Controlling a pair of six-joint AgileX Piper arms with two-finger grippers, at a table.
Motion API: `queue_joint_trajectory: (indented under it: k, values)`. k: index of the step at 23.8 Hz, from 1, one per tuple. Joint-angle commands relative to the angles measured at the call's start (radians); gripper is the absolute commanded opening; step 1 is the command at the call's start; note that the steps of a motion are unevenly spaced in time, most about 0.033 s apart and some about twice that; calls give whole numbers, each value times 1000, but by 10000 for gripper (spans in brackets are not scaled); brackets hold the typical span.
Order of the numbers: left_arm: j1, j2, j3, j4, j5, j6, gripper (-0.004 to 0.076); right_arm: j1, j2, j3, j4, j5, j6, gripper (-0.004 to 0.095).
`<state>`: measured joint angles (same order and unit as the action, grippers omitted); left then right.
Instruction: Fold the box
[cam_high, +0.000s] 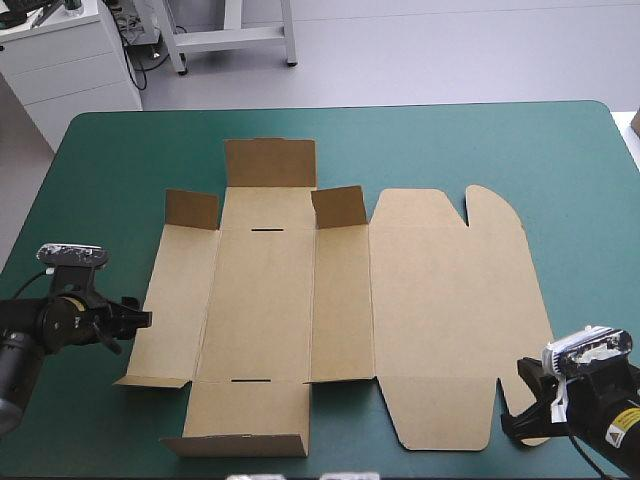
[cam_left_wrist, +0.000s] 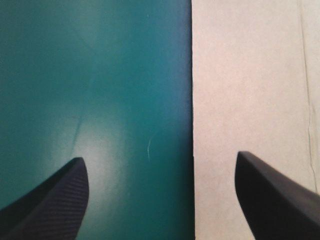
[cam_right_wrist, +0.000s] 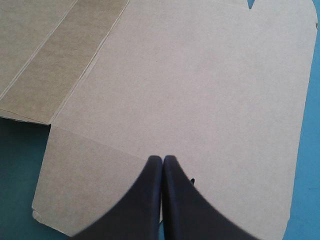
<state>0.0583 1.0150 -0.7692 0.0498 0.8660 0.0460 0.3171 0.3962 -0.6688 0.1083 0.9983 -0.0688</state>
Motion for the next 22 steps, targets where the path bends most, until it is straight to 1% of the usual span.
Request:
queue_joint_trajectory:
  k: [1, 6, 9, 14, 17, 20, 22]
  values:
    - [61, 93, -45, -122, -28, 99, 568, -3, 9, -24, 10, -69, -9, -23]
    - [240, 234, -62, -518, 72, 407, 568, -3, 9, -24, 10, -69, -9, -23]
    - [326, 299, -69, -672, 152, 511, 568, -3, 9, -24, 10, -70, -9, -23]
    - [378, 379, -69, -688, 188, 522, 568, -3, 9, -24, 10, -78, -9, -23]
    - [371, 409, -69, -736, 241, 530, 568, -3, 9, -24, 10, -78, -9, -23]
    - [307, 410, -69, -758, 282, 539, 568, -3, 9, -24, 10, -78, -9, -23]
    - [232, 410, -69, -771, 345, 539, 568, -3, 9, -24, 10, -78, -9, -23]
